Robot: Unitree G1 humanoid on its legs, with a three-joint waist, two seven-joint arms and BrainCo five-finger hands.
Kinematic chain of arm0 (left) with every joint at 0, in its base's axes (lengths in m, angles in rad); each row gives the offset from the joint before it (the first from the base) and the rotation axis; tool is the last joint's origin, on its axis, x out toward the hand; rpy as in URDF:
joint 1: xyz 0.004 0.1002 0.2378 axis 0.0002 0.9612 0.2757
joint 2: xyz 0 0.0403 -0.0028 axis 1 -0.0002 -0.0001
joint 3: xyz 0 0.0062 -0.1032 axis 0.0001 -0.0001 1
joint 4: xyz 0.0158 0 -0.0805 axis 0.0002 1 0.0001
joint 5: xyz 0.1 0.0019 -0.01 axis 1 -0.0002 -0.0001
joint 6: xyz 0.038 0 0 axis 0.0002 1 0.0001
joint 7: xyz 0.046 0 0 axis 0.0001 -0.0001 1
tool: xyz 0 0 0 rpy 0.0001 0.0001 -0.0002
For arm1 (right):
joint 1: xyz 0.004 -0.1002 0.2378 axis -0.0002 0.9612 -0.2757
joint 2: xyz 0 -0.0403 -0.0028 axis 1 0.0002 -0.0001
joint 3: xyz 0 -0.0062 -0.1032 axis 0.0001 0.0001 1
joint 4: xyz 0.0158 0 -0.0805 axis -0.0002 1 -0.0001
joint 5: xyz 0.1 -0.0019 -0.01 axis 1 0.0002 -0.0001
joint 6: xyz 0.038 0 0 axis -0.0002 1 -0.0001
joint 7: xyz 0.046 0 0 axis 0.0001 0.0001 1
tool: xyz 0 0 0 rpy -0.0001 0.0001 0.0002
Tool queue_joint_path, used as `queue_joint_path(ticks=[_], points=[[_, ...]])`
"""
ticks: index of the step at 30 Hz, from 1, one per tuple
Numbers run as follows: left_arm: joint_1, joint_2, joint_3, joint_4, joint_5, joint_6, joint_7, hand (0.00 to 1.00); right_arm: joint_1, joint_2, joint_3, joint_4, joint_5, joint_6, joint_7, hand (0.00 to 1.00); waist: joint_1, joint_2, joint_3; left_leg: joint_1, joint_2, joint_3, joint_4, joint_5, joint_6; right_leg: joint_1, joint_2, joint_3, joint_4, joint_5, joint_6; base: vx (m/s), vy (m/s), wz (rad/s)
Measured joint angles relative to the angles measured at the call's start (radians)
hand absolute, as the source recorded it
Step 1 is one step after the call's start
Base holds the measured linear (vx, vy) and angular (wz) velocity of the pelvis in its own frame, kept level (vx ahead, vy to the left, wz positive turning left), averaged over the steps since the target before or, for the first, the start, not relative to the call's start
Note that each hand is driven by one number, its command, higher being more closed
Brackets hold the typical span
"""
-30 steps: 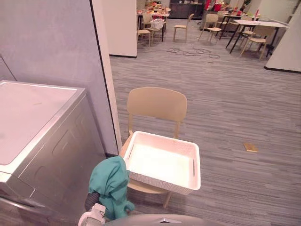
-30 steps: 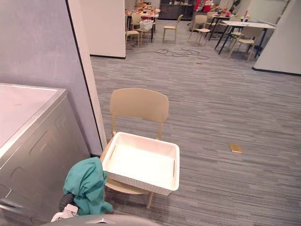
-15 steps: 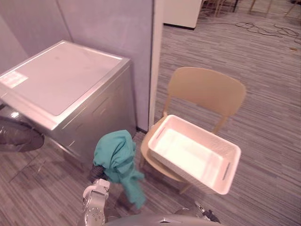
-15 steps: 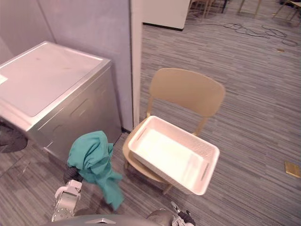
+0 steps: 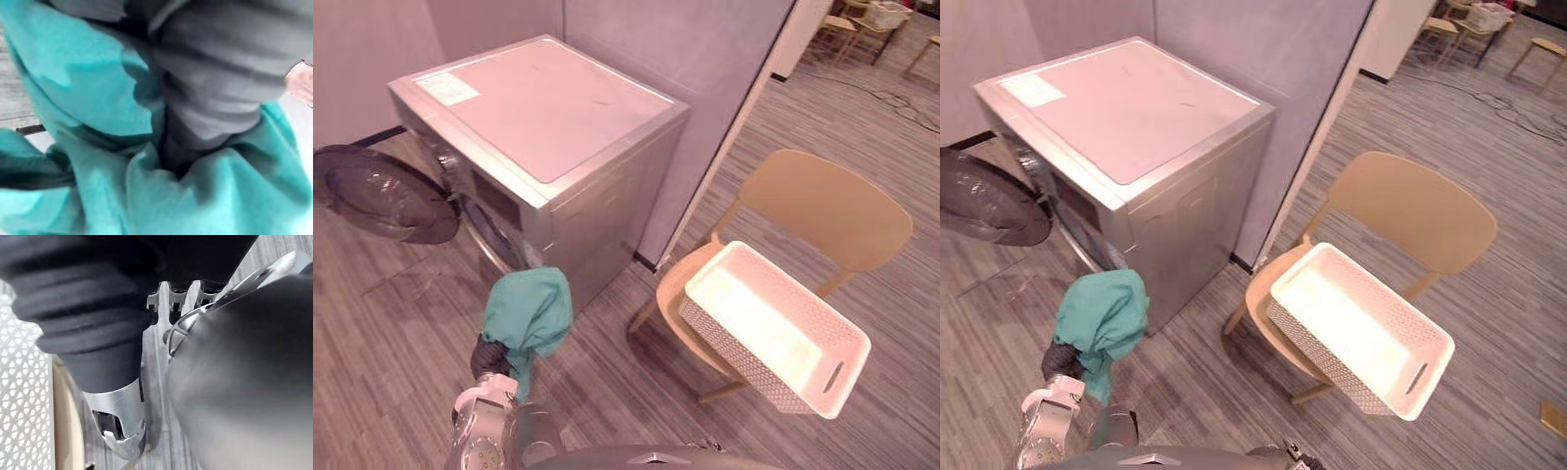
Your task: Pick up the laundry basket with both hands and put the clothes into the washing machine.
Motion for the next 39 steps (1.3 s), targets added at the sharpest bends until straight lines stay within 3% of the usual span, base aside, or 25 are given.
queue_joint_path(ticks=[2, 3, 4, 5, 6, 8, 10, 13, 15, 18, 19, 20, 21, 23, 25, 27, 29, 30, 31, 32, 34, 35, 37, 38, 39], points=[[-0.008, -0.006, -0.03, 0.0, 0.018, 0.0, -0.001, 1.0, 0.017, 0.024, -0.007, -0.043, 0.004, -0.007, 0.0, 0.0, -0.012, -0.008, -0.005, 0.002, -0.059, -0.049, -0.033, 0.03, 0.038, 0.018, 0.038, 0.143, 0.012, -0.121, 0.01, 0.02, 0.066, 1.1], [-0.017, -0.009, -0.039, 0.001, 0.026, 0.0, 0.0, 1.0, 0.018, 0.041, -0.007, -0.047, 0.018, -0.014, 0.002, 0.0, -0.029, -0.013, -0.006, 0.004, -0.09, -0.091, -0.063, 0.049, 0.044, 0.01, 0.075, 0.21, 0.066, -0.136, 0.079, 0.05, -0.013, 1.15], [-0.023, -0.011, -0.039, 0.001, 0.038, 0.0, 0.0, 1.0, 0.014, 0.052, -0.006, -0.047, 0.02, -0.022, 0.009, 0.0, -0.028, -0.034, -0.005, 0.035, -0.092, -0.108, -0.111, 0.073, 0.039, -0.022, 0.15, 0.243, 0.157, -0.116, 0.191, 0.06, -0.074, 0.88], [-0.025, -0.017, -0.041, 0.006, 0.038, 0.0, 0.0, 1.0, 0.011, 0.056, -0.005, -0.05, 0.021, -0.025, 0.009, 0.0, -0.028, -0.038, -0.003, 0.057, -0.092, -0.117, -0.138, 0.085, 0.034, -0.024, 0.175, 0.252, 0.177, -0.126, 0.185, 0.07, -0.112, 0.47], [-0.027, -0.029, -0.056, 0.007, 0.058, 0.001, 0.0, 1.0, 0.01, 0.065, -0.002, -0.059, 0.02, -0.029, 0.009, 0.0, -0.024, -0.042, -0.007, 0.087, -0.085, -0.124, -0.172, 0.101, 0.019, -0.019, 0.206, 0.262, 0.172, -0.091, 0.25, 0.06, -0.126, 0.22], [-0.048, -0.032, -0.092, 0.024, 0.076, 0.002, -0.003, 1.0, 0.011, 0.083, 0.003, -0.079, 0.02, -0.038, 0.01, 0.0, -0.024, -0.057, -0.017, 0.1, -0.083, -0.142, -0.218, 0.126, 0.001, -0.013, 0.224, 0.281, 0.158, -0.091, 0.289, 0.06, -0.154, 0.19], [-0.105, -0.046, -0.14, 0.081, 0.08, 0.008, -0.006, 1.0, 0.017, 0.083, 0.003, -0.08, 0.057, -0.047, 0.009, 0.0, -0.037, -0.058, -0.02, 0.117, -0.065, -0.175, -0.301, 0.188, -0.027, -0.036, 0.269, 0.402, 0.196, -0.086, 0.301, 0.04, -0.194, 0.38], [-0.107, -0.071, -0.166, 0.101, 0.091, 0.011, -0.006, 1.0, 0.045, 0.07, 0.0, -0.079, 0.079, -0.047, 0.004, 0.0, -0.049, -0.039, -0.026, 0.165, -0.035, -0.166, -0.405, 0.259, -0.03, -0.028, 0.303, 0.458, 0.177, -0.073, 0.308, 0.02, -0.165, 0.19], [-0.105, -0.08, -0.175, 0.101, 0.096, 0.011, -0.006, 1.0, 0.045, 0.063, 0.001, -0.077, 0.086, -0.045, 0.0, 0.0, -0.042, -0.028, -0.021, 0.161, -0.022, -0.117, -0.365, 0.258, -0.029, -0.011, 0.312, 0.467, 0.162, -0.073, 0.309, -0.01, -0.075, -0.11], [-0.079, -0.083, -0.179, 0.087, 0.095, 0.012, -0.006, 1.0, 0.054, 0.049, 0.006, -0.076, 0.098, -0.047, 0.001, 0.0, -0.037, 0.011, 0.003, 0.107, 0.005, -0.086, -0.128, 0.209, -0.028, 0.064, 0.332, 0.476, 0.131, -0.1, 0.285, -0.08, -0.023, -0.01], [-0.068, -0.082, -0.176, 0.068, 0.095, 0.01, -0.006, 1.0, 0.054, 0.043, 0.011, -0.076, 0.098, -0.047, 0.001, 0.0, -0.029, 0.005, 0.003, 0.059, 0.007, -0.088, -0.029, 0.201, -0.037, 0.073, 0.326, 0.485, 0.13, -0.156, 0.28, -0.22, 0.026, 0.12], [-0.055, -0.094, -0.176, 0.065, 0.095, 0.011, -0.006, 1.0, 0.054, 0.027, 0.04, -0.076, 0.098, -0.046, 0.0, 0.0, -0.02, 0.016, 0.016, 0.0, 0.027, -0.093, 0.099, 0.199, -0.029, 0.069, 0.324, 0.476, 0.172, -0.185, 0.311, -0.22, 0.038, 0.1], [-0.045, -0.093, -0.177, 0.065, 0.095, 0.012, -0.006, 1.0, 0.055, 0.021, 0.045, -0.078, 0.098, -0.047, 0.0, 0.0, -0.018, 0.023, 0.016, -0.013, 0.037, -0.091, 0.136, 0.194, -0.017, 0.069, 0.322, 0.478, 0.188, -0.19, 0.313, -0.16, 0.058, 0.01], [-0.015, -0.111, -0.175, 0.062, 0.095, 0.016, -0.005, 1.0, 0.064, 0.008, 0.049, -0.08, 0.101, -0.053, -0.001, 0.0, -0.005, 0.042, 0.013, -0.037, 0.075, -0.058, 0.232, 0.128, 0.055, 0.072, 0.317, 0.492, 0.198, -0.19, 0.32, -0.05, 0.077, -0.23], [-0.015, -0.11, -0.152, 0.059, 0.094, 0.017, -0.002, 1.0, 0.065, 0.012, 0.069, -0.079, 0.115, -0.052, -0.001, 0.0, -0.005, 0.018, 0.002, -0.035, 0.115, -0.035, 0.182, 0.074, 0.086, 0.047, 0.282, 0.509, 0.198, -0.187, 0.343, 0.01, 0.208, -0.21], [-0.026, -0.11, -0.14, 0.059, 0.094, 0.017, 0.004, 1.0, 0.071, 0.034, 0.065, -0.074, 0.115, -0.045, -0.002, 0.0, -0.015, -0.023, -0.01, -0.035, 0.138, -0.066, 0.028, 0.073, 0.081, 0.02, 0.222, 0.521, 0.195, -0.199, 0.372, 0.15, 0.386, 0.15], [-0.033, -0.109, -0.14, 0.068, 0.094, 0.017, 0.013, 1.0, 0.07, 0.037, 0.039, -0.045, 0.115, -0.045, -0.002, 0.0, -0.032, -0.036, -0.01, -0.034, 0.137, -0.15, -0.092, 0.087, 0.059, 0.028, 0.161, 0.52, 0.188, -0.224, 0.415, 0.22, 0.48, 0.38], [-0.044, -0.112, -0.141, 0.093, 0.093, 0.015, 0.017, 1.0, 0.068, 0.03, 0.014, -0.008, 0.117, -0.047, -0.005, 0.0, -0.039, -0.025, -0.021, -0.037, 0.128, -0.155, -0.107, 0.141, -0.049, 0.045, 0.125, 0.523, 0.173, -0.246, 0.453, 0.31, 0.546, 0.33], [-0.054, -0.096, -0.119, 0.132, 0.093, 0.012, 0.025, 1.0, 0.064, 0.042, -0.025, 0.06, 0.118, -0.042, -0.005, 0.0, -0.053, -0.053, -0.036, -0.073, 0.069, -0.127, -0.013, 0.114, -0.107, 0.072, 0.065, 0.553, 0.134, -0.239, 0.443, 0.34, 0.555, 0.32], [-0.055, -0.089, -0.106, 0.144, 0.093, 0.009, 0.035, 1.0, 0.057, 0.052, -0.042, 0.085, 0.118, -0.042, -0.003, 0.0, -0.062, -0.063, -0.05, -0.096, 0.051, -0.129, 0.037, 0.082, -0.102, 0.084, 0.054, 0.579, 0.116, -0.199, 0.441, 0.45, 0.674, 0.25], [-0.066, -0.046, -0.112, 0.157, 0.093, 0.006, 0.041, 1.0, 0.048, 0.05, -0.095, 0.124, 0.119, -0.042, -0.004, 0.0, -0.061, -0.075, -0.065, -0.127, 0.015, -0.103, 0.147, -0.002, -0.082, 0.094, 0.018, 0.629, 0.071, -0.016, 0.474, 0.38, 0.622, -0.06], [-0.069, -0.032, -0.124, 0.157, 0.093, 0.006, 0.04, 1.0, 0.045, 0.05, -0.105, 0.124, 0.119, -0.042, -0.005, 0.0, -0.062, -0.075, -0.069, -0.127, 0.007, -0.088, 0.153, -0.015, -0.067, 0.087, 0.007, 0.628, 0.068, 0.03, 0.473, 0.23, 0.4, -0.26], [-0.089, -0.011, -0.16, 0.157, 0.093, 0.006, 0.037, 1.0, 0.029, 0.039, -0.133, 0.118, 0.12, -0.047, -0.015, 0.0, -0.069, -0.047, -0.088, -0.143, -0.029, -0.047, 0.153, -0.042, -0.017, 0.016, -0.023, 0.631, 0.084, 0.209, 0.423, 0.24, 0.477, -0.23], [-0.102, -0.009, -0.173, 0.158, 0.093, 0.006, 0.035, 1.0, 0.017, 0.022, -0.133, 0.115, 0.124, -0.044, -0.02, 0.0, -0.071, -0.035, -0.097, -0.134, -0.052, -0.014, 0.13, -0.043, 0.015, -0.037, -0.044, 0.632, 0.106, 0.337, 0.368, 0.22, 0.462, -0.26], [-0.105, -0.006, -0.182, 0.158, 0.094, 0.006, 0.035, 1.0, 0.013, 0.016, -0.132, 0.112, 0.129, -0.045, -0.023, 0.0, -0.073, -0.016, -0.097, -0.126, -0.059, -0.002, 0.111, -0.04, 0.03, -0.059, -0.051, 0.629, 0.115, 0.404, 0.332, 0.26, 0.463, -0.25]])
